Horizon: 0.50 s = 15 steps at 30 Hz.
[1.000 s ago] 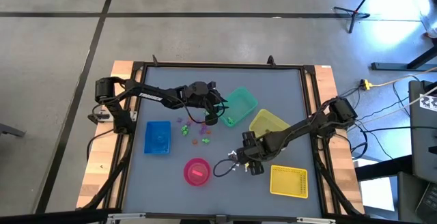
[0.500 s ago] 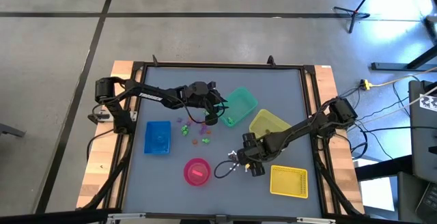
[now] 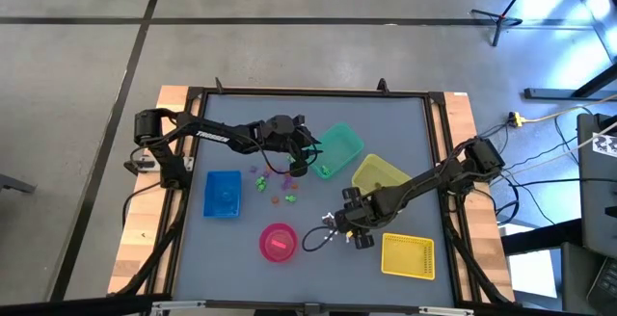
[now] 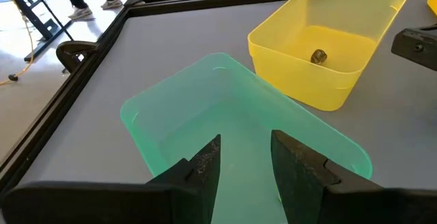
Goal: Sort Halloween decoration
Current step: Put the black skull toy into the light yellow bin
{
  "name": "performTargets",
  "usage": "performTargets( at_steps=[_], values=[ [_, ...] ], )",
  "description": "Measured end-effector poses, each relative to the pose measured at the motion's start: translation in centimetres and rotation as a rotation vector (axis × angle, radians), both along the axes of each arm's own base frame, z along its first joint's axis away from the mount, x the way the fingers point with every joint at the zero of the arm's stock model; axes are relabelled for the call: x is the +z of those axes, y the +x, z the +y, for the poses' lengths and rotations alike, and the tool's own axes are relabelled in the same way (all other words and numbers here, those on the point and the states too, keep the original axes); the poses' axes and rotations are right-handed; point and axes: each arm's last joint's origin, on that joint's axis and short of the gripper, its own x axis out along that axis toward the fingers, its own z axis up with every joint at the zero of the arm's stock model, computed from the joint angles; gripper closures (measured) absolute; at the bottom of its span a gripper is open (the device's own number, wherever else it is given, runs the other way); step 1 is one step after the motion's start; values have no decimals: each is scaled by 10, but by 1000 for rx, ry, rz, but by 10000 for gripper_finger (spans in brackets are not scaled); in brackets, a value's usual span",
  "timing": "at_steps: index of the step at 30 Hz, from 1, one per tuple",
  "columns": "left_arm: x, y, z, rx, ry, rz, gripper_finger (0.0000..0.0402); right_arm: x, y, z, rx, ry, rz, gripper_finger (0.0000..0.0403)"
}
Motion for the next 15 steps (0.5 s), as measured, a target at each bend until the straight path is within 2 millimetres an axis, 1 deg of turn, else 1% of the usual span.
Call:
performTargets(
  at_steps=[15],
  values=[
    [0, 0, 0, 0, 0, 0, 288, 0, 0, 0, 0, 0, 0, 272]
  ],
)
